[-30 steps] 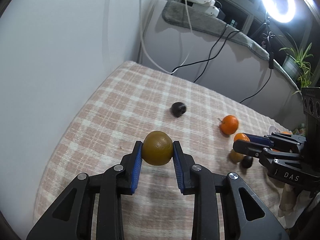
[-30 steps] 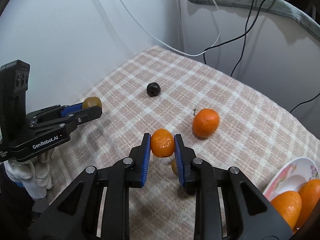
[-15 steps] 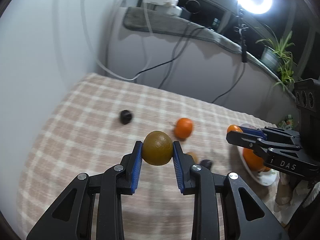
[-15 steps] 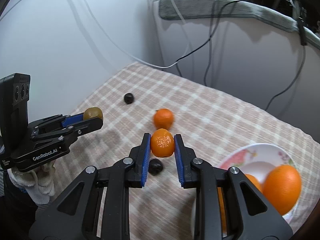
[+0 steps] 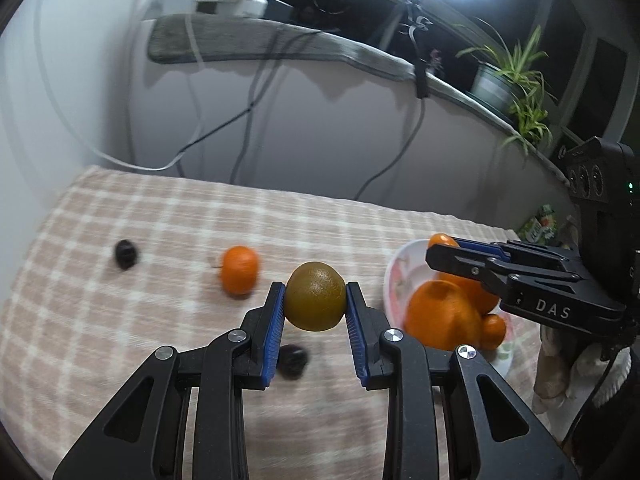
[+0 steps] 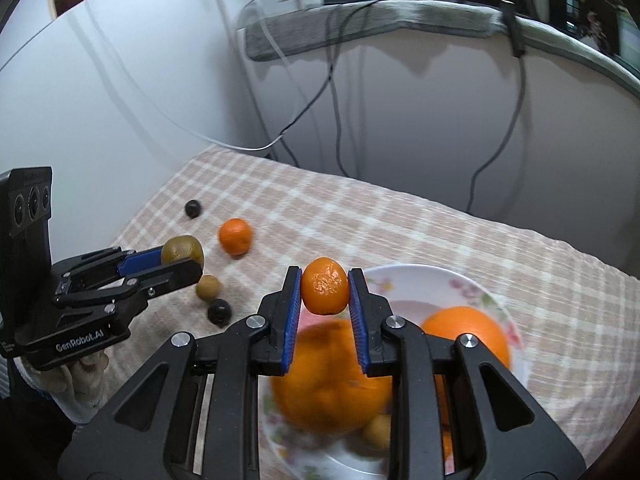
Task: Organize fruits
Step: 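Carry the mandarin and the kiwi in both grippers over the plate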
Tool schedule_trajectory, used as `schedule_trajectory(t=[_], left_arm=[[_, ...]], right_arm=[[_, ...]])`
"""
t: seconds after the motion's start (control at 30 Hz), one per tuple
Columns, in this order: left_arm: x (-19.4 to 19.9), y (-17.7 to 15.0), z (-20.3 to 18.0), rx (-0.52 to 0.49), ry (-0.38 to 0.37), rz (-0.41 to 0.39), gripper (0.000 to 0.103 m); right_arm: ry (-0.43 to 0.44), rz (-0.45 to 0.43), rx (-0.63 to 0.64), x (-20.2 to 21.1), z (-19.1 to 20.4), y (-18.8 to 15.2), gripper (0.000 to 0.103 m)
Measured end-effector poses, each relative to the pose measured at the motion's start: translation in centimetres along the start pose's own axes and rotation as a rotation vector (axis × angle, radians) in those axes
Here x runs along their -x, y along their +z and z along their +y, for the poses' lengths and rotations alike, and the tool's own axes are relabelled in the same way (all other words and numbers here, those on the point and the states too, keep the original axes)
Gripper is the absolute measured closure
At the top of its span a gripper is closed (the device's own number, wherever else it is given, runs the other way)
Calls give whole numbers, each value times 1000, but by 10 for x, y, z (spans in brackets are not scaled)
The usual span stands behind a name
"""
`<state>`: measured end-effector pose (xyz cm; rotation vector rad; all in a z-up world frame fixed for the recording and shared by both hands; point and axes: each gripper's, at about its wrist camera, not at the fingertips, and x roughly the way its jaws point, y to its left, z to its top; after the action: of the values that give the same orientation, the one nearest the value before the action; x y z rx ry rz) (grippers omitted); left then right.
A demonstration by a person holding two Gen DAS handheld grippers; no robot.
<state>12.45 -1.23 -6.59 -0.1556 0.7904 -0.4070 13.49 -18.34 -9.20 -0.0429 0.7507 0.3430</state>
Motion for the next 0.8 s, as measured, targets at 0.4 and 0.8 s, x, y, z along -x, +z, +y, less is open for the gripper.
schedule_trajectory(t=[0.4,0.8], left_arm=[[-33,13,-40,-43,-73,37,75],[-57,20,-58,-59,-98,68,75]], right_arm=[[-9,2,-59,2,-41,0,79],[-10,9,-83,-2,-60,0,79]])
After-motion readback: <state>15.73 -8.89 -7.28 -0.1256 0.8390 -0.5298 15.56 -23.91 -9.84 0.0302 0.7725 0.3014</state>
